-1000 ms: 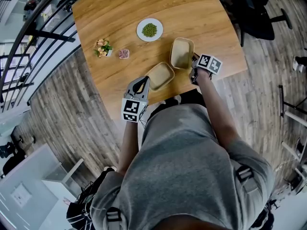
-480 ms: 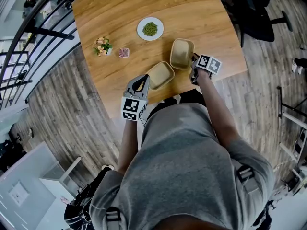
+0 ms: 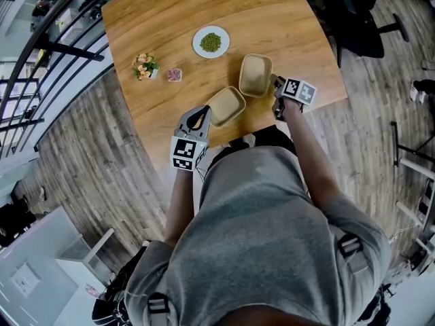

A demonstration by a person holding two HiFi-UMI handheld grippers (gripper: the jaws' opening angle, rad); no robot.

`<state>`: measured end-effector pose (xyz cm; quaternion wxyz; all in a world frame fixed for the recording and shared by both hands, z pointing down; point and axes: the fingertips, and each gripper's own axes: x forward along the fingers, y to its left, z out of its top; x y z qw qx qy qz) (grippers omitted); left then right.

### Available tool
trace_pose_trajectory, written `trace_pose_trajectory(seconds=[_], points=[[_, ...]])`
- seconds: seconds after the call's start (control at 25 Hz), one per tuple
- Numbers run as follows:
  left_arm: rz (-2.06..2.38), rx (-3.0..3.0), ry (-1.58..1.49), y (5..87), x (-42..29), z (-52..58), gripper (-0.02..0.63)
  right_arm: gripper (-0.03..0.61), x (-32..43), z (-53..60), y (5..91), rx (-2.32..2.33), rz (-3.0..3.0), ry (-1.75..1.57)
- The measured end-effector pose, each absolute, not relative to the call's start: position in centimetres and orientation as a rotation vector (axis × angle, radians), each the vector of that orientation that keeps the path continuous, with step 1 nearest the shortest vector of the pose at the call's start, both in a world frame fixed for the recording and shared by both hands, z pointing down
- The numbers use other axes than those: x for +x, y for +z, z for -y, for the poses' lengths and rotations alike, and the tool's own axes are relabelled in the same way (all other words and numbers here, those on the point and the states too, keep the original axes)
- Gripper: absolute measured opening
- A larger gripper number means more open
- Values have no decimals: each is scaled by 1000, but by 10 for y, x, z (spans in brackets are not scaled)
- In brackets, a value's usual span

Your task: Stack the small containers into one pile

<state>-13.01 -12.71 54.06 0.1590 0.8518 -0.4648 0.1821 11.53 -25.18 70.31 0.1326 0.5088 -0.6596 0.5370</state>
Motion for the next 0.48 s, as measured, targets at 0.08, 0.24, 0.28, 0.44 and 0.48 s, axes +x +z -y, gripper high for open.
trace_pose_trajectory(seconds=[0.08,0.24,0.28,0.44,0.48], points=[[1329,2439,533,539,-129,124,17,147,117,253,704,1467,1921,1551],[1390,2404,558,538,-137,121,17,158,116,264,711,1436,1932,1551],[1411,2384,557,538,-139,121,17,158,116,267,715,1420,1930,1554],[1463,2310,581,542,-142,123,17,156,110,273,728,1320,1927,1590],[1466,2298,589,544,-140,126,17,156,107,275,731,1288,1931,1605]])
